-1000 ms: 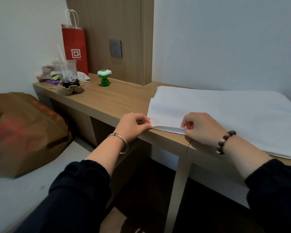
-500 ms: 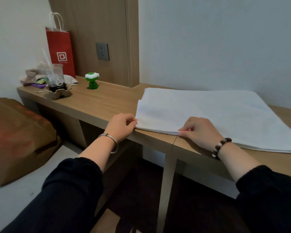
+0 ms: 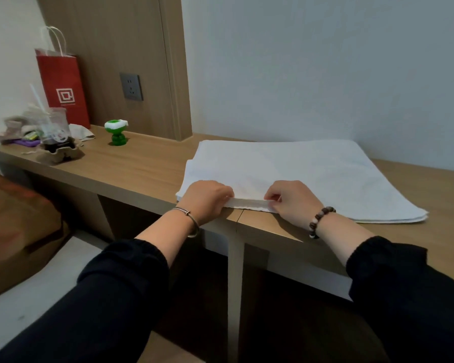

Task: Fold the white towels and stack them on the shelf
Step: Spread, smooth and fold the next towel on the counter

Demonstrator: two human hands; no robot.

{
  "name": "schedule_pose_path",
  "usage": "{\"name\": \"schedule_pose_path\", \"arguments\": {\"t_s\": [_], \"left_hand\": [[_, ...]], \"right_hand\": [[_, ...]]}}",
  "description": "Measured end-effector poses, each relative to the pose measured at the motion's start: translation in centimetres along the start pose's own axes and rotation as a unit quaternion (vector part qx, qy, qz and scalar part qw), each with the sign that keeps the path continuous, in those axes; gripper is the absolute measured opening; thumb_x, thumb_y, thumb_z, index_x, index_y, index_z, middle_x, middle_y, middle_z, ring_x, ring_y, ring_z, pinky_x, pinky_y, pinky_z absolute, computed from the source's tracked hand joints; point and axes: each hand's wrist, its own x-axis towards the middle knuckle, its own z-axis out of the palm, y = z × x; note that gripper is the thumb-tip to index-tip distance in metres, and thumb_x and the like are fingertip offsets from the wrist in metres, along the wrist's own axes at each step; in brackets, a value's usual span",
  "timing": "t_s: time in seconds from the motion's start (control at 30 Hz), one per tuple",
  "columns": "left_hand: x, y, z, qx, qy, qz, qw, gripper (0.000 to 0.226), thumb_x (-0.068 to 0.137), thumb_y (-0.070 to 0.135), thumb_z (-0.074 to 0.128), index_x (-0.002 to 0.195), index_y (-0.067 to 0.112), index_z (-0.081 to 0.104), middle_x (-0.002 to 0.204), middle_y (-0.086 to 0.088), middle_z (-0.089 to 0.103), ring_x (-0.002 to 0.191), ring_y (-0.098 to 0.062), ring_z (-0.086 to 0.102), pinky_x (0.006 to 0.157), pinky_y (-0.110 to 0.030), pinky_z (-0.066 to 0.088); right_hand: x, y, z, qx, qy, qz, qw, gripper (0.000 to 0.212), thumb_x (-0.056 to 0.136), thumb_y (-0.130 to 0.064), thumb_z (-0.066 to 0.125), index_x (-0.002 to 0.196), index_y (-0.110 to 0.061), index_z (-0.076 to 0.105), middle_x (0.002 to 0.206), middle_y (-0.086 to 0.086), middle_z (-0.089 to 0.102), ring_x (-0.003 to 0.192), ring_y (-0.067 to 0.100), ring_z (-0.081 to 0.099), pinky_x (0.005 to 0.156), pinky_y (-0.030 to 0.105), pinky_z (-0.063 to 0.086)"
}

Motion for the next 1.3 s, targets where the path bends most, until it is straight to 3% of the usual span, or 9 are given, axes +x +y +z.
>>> {"name": "schedule_pose_path", "arguments": {"t_s": [0.2, 0.37, 0.6, 0.77, 0.9, 1.0, 1.07, 1.17, 1.3], "left_hand": [[0.6, -0.3, -0.5, 0.087, -0.014, 0.072, 0.994, 0.011, 0.09, 0.006, 0.052, 0.091, 0.006, 0.062, 0.089, -0.01, 0.062, 0.082, -0.028, 0.057, 0.066, -0.035, 0.048], [0.4, -0.6, -0.3, 0.103, -0.057, 0.094, 0.989, 0.01, 0.092, 0.013, 0.051, 0.09, 0.011, 0.061, 0.094, -0.006, 0.058, 0.086, -0.021, 0.052, 0.068, -0.032, 0.045], [1.3, -0.4, -0.8, 0.139, -0.114, 0.068, 0.981, 0.017, 0.093, 0.012, 0.045, 0.09, 0.015, 0.062, 0.093, -0.001, 0.054, 0.087, -0.018, 0.052, 0.073, -0.029, 0.047], [3.1, 1.2, -0.7, 0.037, -0.087, -0.078, 0.992, 0.032, 0.093, 0.026, 0.041, 0.065, 0.013, 0.05, 0.086, -0.005, 0.059, 0.075, -0.023, 0.054, 0.063, -0.03, 0.04], [4.1, 3.0, 0.9, -0.035, -0.031, -0.17, 0.984, 0.027, 0.096, 0.024, 0.04, 0.103, 0.011, 0.063, 0.105, -0.008, 0.057, 0.099, -0.025, 0.053, 0.078, -0.035, 0.045], [4.0, 3.8, 2.2, 0.015, 0.001, -0.185, 0.983, 0.027, 0.096, 0.03, 0.039, 0.106, 0.013, 0.058, 0.104, -0.006, 0.054, 0.1, -0.024, 0.05, 0.076, -0.035, 0.046], [4.1, 3.6, 2.7, 0.019, 0.006, -0.199, 0.98, 0.029, 0.096, 0.033, 0.039, 0.103, 0.013, 0.058, 0.102, -0.006, 0.054, 0.097, -0.024, 0.05, 0.074, -0.034, 0.045], [4.3, 2.9, 2.7, 0.007, -0.007, -0.236, 0.972, 0.033, 0.095, 0.037, 0.038, 0.098, 0.013, 0.059, 0.098, -0.006, 0.053, 0.093, -0.024, 0.051, 0.071, -0.033, 0.044], [3.8, 1.9, 2.9, 0.013, 0.005, -0.263, 0.965, 0.032, 0.093, 0.041, 0.041, 0.1, 0.013, 0.055, 0.092, -0.004, 0.056, 0.082, -0.023, 0.055, 0.065, -0.032, 0.043]], "right_hand": [[-0.7, 0.7, 0.0, -0.16, 0.027, -0.116, 0.98, 0.022, 0.097, -0.01, 0.044, 0.09, -0.005, 0.065, 0.091, 0.009, 0.062, 0.085, 0.026, 0.056, 0.068, 0.028, 0.039], [-0.2, 0.9, 0.0, -0.151, -0.012, -0.12, 0.981, 0.022, 0.098, -0.018, 0.045, 0.094, -0.013, 0.067, 0.098, 0.001, 0.061, 0.09, 0.018, 0.054, 0.069, 0.02, 0.03], [-0.2, 0.7, 0.5, -0.152, -0.043, -0.135, 0.978, 0.029, 0.099, -0.015, 0.042, 0.101, -0.013, 0.071, 0.103, 0.0, 0.061, 0.095, 0.019, 0.054, 0.076, 0.026, 0.042], [-1.3, 0.8, 0.4, -0.04, -0.017, -0.097, 0.994, 0.024, 0.097, -0.017, 0.052, 0.105, -0.015, 0.074, 0.106, -0.004, 0.065, 0.099, 0.013, 0.055, 0.082, 0.02, 0.039], [-1.5, 0.8, -0.2, 0.163, -0.043, 0.012, 0.986, 0.024, 0.092, -0.009, 0.055, 0.095, -0.019, 0.077, 0.096, -0.016, 0.067, 0.087, -0.004, 0.059, 0.081, 0.003, 0.039], [-1.0, 2.6, -1.8, 0.278, 0.03, 0.119, 0.953, 0.029, 0.091, -0.001, 0.051, 0.088, -0.017, 0.074, 0.09, -0.006, 0.07, 0.087, 0.005, 0.065, 0.088, 0.021, 0.051], [-0.8, 4.5, -2.3, 0.139, 0.061, 0.153, 0.976, 0.027, 0.096, -0.007, 0.046, 0.103, -0.015, 0.071, 0.109, 0.001, 0.065, 0.106, 0.016, 0.057, 0.093, 0.025, 0.043], [-1.4, 6.1, -2.0, -0.067, -0.043, 0.136, 0.987, 0.033, 0.101, -0.019, 0.035, 0.123, -0.018, 0.059, 0.121, 0.006, 0.052, 0.114, 0.022, 0.047, 0.093, 0.03, 0.041], [-1.3, 5.8, -2.3, -0.128, -0.055, 0.107, 0.984, 0.026, 0.098, -0.025, 0.035, 0.102, -0.017, 0.06, 0.102, 0.002, 0.054, 0.09, 0.018, 0.051, 0.071, 0.029, 0.043]]}}
